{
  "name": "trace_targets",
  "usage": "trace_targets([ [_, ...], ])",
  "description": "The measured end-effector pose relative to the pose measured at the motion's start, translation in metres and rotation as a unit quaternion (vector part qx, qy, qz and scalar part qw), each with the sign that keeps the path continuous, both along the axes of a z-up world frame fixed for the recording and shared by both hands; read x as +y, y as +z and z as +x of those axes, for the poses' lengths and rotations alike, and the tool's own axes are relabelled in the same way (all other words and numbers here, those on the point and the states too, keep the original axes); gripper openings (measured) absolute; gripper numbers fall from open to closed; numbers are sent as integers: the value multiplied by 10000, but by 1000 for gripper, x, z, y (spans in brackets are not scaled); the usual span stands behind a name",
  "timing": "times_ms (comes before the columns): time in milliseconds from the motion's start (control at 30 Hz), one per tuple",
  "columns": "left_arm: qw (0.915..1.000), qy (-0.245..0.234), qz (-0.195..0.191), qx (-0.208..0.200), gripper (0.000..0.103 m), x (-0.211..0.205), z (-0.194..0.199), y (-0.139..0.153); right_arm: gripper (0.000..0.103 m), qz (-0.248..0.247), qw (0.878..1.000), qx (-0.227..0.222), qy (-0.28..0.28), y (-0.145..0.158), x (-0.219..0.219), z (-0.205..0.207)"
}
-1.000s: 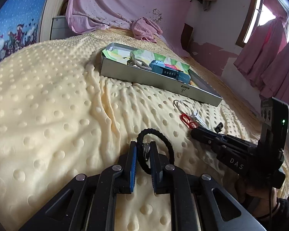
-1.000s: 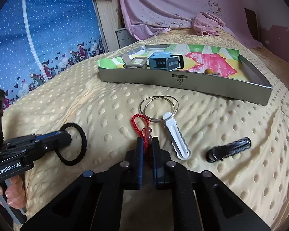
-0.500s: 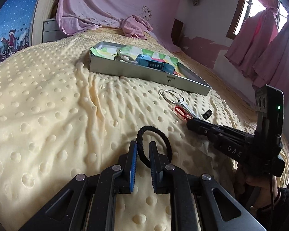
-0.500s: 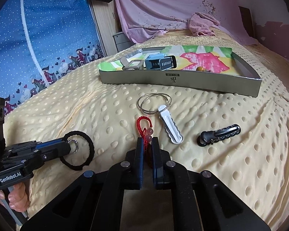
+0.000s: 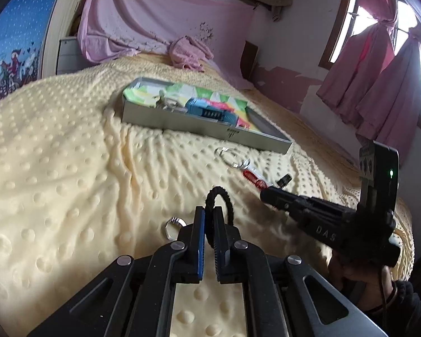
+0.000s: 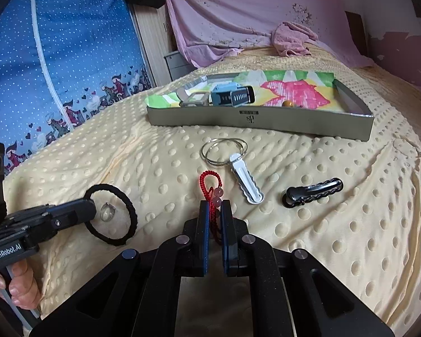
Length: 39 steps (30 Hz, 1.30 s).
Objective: Organize jewelry
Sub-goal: 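Carry the hair tie and red cord into the grey tray and open both grippers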
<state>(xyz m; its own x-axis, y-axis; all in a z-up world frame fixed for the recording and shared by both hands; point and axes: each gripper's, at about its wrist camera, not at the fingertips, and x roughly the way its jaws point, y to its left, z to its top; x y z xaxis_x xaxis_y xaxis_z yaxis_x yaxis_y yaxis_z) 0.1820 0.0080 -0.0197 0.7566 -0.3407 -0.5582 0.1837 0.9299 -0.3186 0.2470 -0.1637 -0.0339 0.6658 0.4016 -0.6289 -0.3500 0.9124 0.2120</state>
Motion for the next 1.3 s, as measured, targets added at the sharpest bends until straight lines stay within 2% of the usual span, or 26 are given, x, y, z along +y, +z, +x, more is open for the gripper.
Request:
trace_targets([
  [267, 9993, 134, -30, -356, 6, -10, 25, 26, 7, 340, 9978, -522, -216, 26, -16, -5],
  [467, 9972, 388, -119, -628, 6, -16, 73, 48, 7, 384, 9949, -742, -558, 48, -33, 29],
  [600, 9971, 235, -231, -691, 6, -29, 118, 56, 7, 292, 9927, -816, -841, 60, -47, 61],
  [833, 9986, -87, -122, -514, 6, -70, 179, 49, 7, 196, 9911, -499, -1215, 54, -81, 118],
  [1000, 9998, -145, 95, -124, 6, -92, 209, 33, 7, 106, 9917, -185, -1268, 35, -87, 142],
  [1133, 9994, -150, 247, 177, 6, -99, 221, 21, 7, 93, 9923, 54, -1237, 19, -87, 152],
  [1300, 9991, -163, 296, 248, 6, -102, 223, 19, 7, 27, 9925, 262, -1191, 7, -83, 161],
])
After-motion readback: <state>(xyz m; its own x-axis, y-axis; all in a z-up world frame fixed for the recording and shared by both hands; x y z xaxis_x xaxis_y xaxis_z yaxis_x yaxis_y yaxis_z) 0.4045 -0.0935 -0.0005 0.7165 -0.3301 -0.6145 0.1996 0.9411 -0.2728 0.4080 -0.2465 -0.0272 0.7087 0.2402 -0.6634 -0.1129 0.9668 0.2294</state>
